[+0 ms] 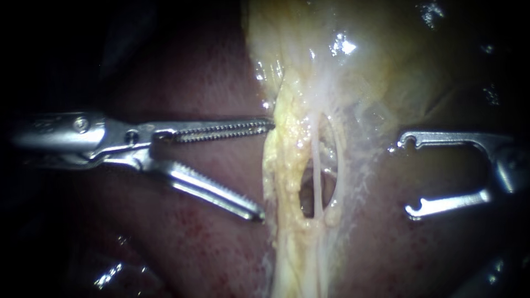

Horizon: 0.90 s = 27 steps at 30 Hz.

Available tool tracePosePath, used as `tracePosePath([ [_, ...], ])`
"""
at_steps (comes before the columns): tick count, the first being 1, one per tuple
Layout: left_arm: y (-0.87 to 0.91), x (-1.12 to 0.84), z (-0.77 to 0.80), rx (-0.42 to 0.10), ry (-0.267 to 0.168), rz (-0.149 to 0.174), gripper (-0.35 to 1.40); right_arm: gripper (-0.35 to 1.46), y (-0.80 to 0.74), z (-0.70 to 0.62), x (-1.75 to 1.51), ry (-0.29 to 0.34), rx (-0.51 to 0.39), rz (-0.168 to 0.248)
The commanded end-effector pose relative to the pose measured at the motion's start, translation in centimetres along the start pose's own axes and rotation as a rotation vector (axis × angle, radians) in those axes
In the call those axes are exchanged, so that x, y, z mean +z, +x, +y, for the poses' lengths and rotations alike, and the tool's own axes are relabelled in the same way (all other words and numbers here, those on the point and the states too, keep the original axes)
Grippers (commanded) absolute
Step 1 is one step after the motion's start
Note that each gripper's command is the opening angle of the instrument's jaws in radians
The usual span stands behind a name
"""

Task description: Grabbing gallbladder

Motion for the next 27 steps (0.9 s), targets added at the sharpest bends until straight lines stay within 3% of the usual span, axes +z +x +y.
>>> tracePosePath([
  [1,0.01,0.01,0.01,0.003,0.000,0.002,0.67,0.60,0.00,0.00,0.00,0.000,0.000,0.000],
  [9,0.00,0.09,0.04,-0.052,-0.024,0.011,0.62,0.60,0.00,0.00,0.00,0.000,0.000,0.000],
  [14,-0.01,0.08,0.06,-0.104,-0.076,0.010,0.69,0.60,0.00,0.00,-0.01,0.001,0.000,0.000],
  [21,0.00,-0.06,0.09,-0.123,-0.111,0.009,0.71,0.60,0.00,0.00,-0.01,0.001,0.000,0.000],
  [27,0.00,-0.05,0.10,-0.129,-0.127,0.010,0.72,0.60,0.00,0.00,0.00,0.000,0.000,0.000],
])
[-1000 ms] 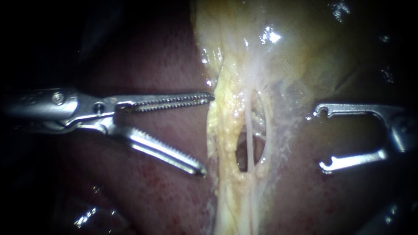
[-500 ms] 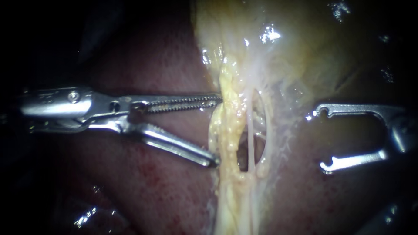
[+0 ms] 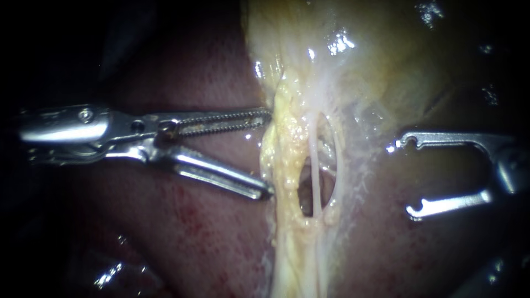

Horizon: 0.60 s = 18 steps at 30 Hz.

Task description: Grabbing gallbladder

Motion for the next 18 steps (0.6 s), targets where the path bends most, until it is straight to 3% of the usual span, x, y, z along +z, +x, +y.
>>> tracePosePath([
  [1,0.00,0.02,0.01,-0.001,-0.003,0.001,0.72,0.60,0.00,0.00,0.00,0.000,0.000,-0.001],
  [5,-0.01,0.07,0.00,-0.003,-0.012,0.001,0.72,0.60,0.00,0.00,0.00,0.000,0.000,-0.001],
  [18,-0.06,0.10,-0.11,-0.041,-0.003,0.000,0.49,0.60,-0.01,0.00,0.00,0.000,0.000,-0.001],
])
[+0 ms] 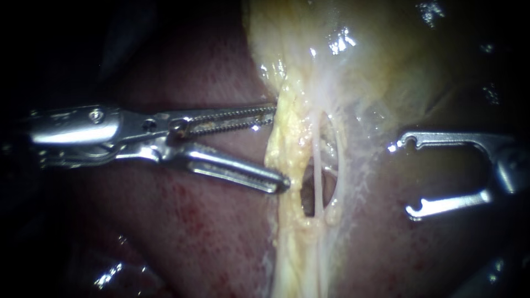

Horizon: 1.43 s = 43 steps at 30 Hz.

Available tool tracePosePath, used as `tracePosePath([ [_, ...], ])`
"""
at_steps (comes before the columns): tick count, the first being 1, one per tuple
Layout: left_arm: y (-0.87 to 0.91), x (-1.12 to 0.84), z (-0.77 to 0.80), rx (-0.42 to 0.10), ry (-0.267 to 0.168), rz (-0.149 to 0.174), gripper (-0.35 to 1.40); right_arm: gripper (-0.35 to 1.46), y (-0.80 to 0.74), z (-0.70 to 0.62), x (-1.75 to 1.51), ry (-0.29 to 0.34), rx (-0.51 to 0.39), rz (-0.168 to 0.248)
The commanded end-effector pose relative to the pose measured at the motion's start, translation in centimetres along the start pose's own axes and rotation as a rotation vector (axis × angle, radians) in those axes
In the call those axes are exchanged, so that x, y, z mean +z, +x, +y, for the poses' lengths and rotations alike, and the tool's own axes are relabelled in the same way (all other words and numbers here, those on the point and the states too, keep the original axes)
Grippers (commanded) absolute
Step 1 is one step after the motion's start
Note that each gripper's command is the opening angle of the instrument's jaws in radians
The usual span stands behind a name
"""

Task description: Grabbing gallbladder

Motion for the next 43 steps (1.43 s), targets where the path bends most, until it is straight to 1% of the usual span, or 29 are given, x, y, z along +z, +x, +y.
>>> tracePosePath([
  [1,0.00,-0.01,0.00,-0.004,0.001,-0.001,0.47,0.60,0.00,0.00,0.00,0.000,0.000,0.000],
  [4,0.00,-0.02,0.00,-0.015,0.001,-0.001,0.32,0.60,0.00,0.00,0.00,0.000,0.000,0.000],
  [9,0.01,-0.01,0.01,-0.027,0.001,0.004,0.17,0.60,-0.01,0.00,0.00,0.000,0.000,0.000],
  [10,0.01,-0.01,0.01,-0.033,0.001,0.004,0.07,0.60,-0.01,0.00,0.00,0.000,0.000,0.000],
  [15,0.03,0.00,0.04,-0.044,0.000,0.010,-0.18,0.60,-0.01,0.00,0.00,0.000,0.000,0.000],
  [17,0.04,0.00,0.06,-0.043,-0.001,0.013,-0.35,0.60,-0.01,0.00,0.00,0.000,0.000,0.000],
  [23,0.08,-0.01,0.10,-0.048,-0.001,0.016,-0.35,0.60,-0.01,0.00,0.00,0.000,0.000,0.000],
  [43,0.07,-0.03,0.08,-0.049,0.000,0.016,-0.35,0.60,-0.01,0.00,0.00,0.000,0.000,0.000],
])
